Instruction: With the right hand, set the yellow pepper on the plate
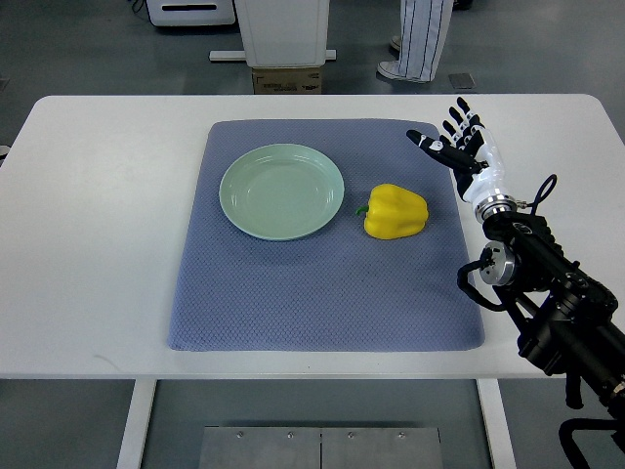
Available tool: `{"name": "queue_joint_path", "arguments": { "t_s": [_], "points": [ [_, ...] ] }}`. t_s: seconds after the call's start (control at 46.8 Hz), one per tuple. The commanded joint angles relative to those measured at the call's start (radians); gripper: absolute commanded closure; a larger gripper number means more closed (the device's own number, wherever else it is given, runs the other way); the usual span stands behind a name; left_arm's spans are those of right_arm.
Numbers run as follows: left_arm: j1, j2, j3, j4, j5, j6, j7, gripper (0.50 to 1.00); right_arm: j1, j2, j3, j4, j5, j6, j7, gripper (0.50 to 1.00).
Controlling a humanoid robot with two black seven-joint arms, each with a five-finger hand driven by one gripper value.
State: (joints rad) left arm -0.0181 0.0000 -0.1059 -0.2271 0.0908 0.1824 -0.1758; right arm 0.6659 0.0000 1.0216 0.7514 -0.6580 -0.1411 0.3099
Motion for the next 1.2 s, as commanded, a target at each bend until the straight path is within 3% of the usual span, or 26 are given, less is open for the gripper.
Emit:
{"name": "queue_joint_path", "arguments": {
  "t_s": [0.0, 1.176],
  "points": [
    [0.000, 0.000, 0.000, 0.000, 0.000, 0.000, -0.001, 0.500, 0.000, 0.000, 0.000, 0.000, 0.001, 0.000, 0.001, 0.500],
    [0.006, 0.000, 0.000, 0.000, -0.003, 0.000, 0.001, 0.500, 0.003, 0.000, -0.001, 0.000, -0.002, 0.000, 0.009, 0.500]
  ]
}}
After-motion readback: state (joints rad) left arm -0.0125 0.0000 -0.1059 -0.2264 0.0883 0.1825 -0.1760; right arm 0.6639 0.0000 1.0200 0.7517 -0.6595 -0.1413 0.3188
